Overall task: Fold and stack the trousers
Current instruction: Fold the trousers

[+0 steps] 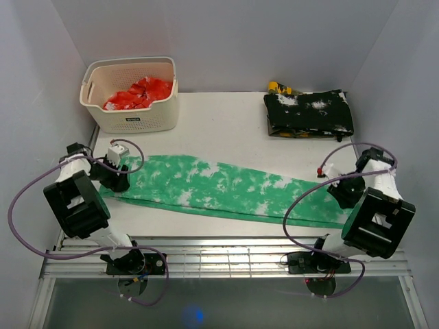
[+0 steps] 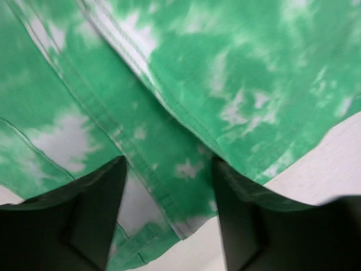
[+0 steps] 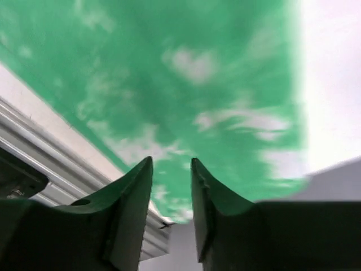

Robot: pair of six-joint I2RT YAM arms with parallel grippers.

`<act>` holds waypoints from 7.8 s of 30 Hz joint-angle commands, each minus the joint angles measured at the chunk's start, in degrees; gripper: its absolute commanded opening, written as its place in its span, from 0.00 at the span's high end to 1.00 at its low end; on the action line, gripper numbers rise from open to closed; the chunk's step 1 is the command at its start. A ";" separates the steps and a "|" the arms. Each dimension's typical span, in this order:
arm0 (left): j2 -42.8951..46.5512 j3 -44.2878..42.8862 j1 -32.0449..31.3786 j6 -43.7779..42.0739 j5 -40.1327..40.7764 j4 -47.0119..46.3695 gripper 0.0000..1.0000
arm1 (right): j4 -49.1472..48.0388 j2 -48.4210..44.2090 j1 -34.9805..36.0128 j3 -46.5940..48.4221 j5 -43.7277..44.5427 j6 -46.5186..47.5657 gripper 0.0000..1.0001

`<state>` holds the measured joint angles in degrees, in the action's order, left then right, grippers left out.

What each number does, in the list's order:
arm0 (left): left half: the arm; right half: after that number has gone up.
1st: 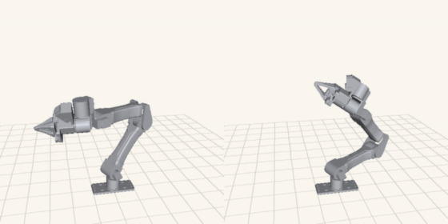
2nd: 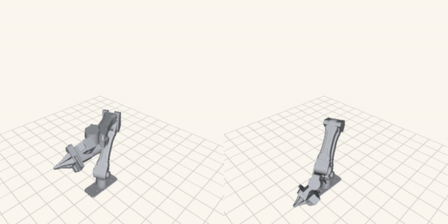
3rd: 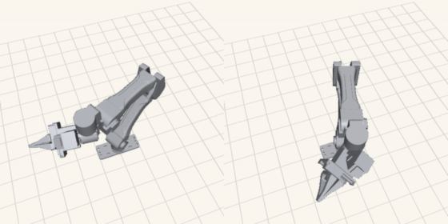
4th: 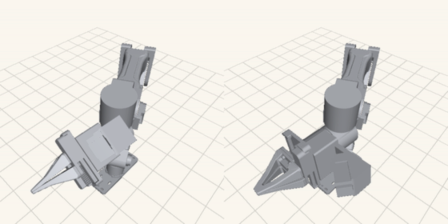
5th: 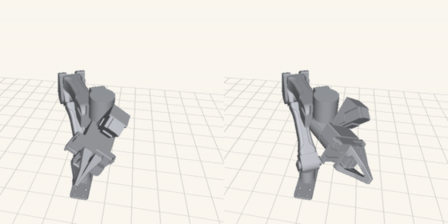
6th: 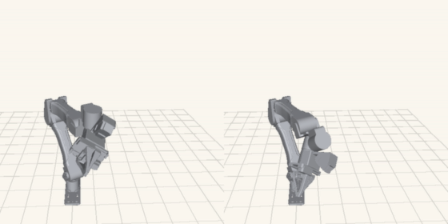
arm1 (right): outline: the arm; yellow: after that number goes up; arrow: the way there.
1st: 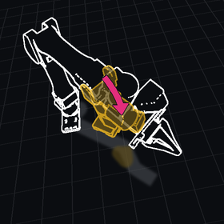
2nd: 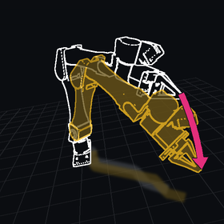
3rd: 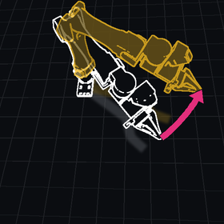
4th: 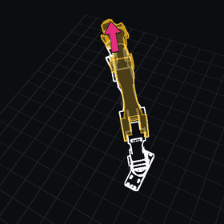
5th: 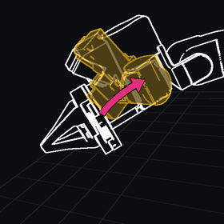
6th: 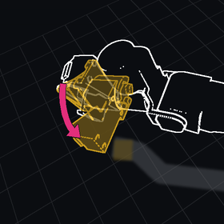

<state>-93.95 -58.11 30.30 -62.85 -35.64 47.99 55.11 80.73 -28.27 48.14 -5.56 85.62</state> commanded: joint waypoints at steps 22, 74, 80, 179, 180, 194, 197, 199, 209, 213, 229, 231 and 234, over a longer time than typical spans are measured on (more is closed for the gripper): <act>-24.34 -31.72 -29.07 34.20 -11.38 -13.36 0.20 | -18.02 46.00 58.85 62.77 -30.29 -64.08 0.39; -9.23 -25.03 -29.16 36.91 -11.56 -15.03 0.15 | -21.89 55.24 64.74 65.95 -41.28 -68.23 0.60; -9.32 -28.55 -28.64 40.69 -10.07 -15.55 0.17 | -21.45 52.08 65.71 66.74 -41.55 -66.82 0.92; -22.07 -30.32 -46.12 29.55 1.10 20.46 0.32 | -147.40 68.68 103.77 -6.39 50.83 7.19 0.92; -21.98 -29.88 -46.12 29.28 0.49 21.18 0.33 | -147.40 68.77 103.68 -6.22 50.83 7.19 0.92; -12.06 -24.07 -43.67 34.80 -2.00 8.66 1.00 | -148.01 67.02 103.68 -9.02 50.04 7.98 0.92; -8.19 -23.46 -42.70 37.00 1.70 -0.13 1.00 | -147.49 65.44 104.03 -10.60 50.04 7.19 0.92; -6.86 -22.58 -42.43 37.62 5.39 -6.37 1.00 | -147.13 64.64 104.21 -11.22 50.04 6.57 0.92; -1.77 -8.55 -42.35 39.12 21.74 -35.45 1.00 | -139.41 61.49 105.00 -11.05 52.32 0.79 0.90; 1.66 -1.51 -42.26 37.89 23.34 -44.99 1.00 | -132.38 56.58 105.00 -11.31 53.11 -4.93 0.52; 8.78 8.35 -41.99 33.68 18.32 -56.41 1.00 | -59.99 15.26 97.45 -4.55 33.88 -50.89 0.06; 8.35 9.76 -41.99 32.10 17.71 -59.40 1.00 | -56.45 11.22 94.03 -4.98 28.87 -54.33 0.07; 6.95 9.16 -41.91 31.74 17.44 -60.64 0.92 | -49.50 6.83 88.41 -5.69 24.21 -56.17 0.08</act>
<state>-88.38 -48.36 -12.08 -28.84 -19.11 -5.89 -10.09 91.79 64.62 42.33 26.55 37.80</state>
